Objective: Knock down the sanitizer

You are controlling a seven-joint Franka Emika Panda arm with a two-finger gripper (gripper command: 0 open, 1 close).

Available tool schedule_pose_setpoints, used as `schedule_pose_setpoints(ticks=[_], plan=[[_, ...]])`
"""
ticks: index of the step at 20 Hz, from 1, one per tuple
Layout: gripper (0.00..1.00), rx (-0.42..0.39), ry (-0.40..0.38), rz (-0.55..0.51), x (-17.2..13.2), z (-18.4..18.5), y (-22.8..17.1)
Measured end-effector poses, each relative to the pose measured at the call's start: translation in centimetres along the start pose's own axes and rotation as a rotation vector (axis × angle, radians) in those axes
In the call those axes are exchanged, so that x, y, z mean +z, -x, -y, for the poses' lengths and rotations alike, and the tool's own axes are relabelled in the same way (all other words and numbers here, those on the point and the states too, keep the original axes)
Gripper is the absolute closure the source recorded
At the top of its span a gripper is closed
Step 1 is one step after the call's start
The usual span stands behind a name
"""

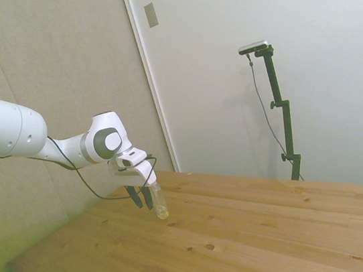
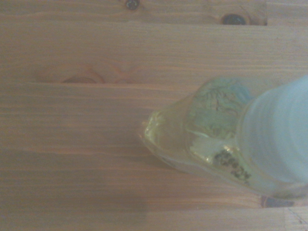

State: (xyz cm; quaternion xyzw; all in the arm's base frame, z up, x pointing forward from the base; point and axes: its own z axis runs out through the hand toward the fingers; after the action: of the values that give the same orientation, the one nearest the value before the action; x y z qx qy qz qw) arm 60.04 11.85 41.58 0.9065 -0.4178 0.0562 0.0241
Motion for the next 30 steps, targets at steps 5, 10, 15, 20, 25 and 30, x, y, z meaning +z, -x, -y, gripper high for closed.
schedule_pose_setpoints(ticks=[5, 10, 15, 20, 25, 30], plan=[[1.00, 0.012, 0.005, 0.000, 0.0, 0.4, -1.0], [1.00, 0.029, 0.011, 0.000, -0.4, 1.4, -2.7], [1.00, 0.046, 0.019, -0.003, -0.6, 2.8, -5.1], [1.00, 0.049, 0.028, -0.008, -0.9, 4.3, -7.8], [1.00, 0.043, 0.018, -0.023, -0.8, 5.6, -9.7], [1.00, 0.022, 0.014, -0.027, -1.0, 6.4, -8.8]])
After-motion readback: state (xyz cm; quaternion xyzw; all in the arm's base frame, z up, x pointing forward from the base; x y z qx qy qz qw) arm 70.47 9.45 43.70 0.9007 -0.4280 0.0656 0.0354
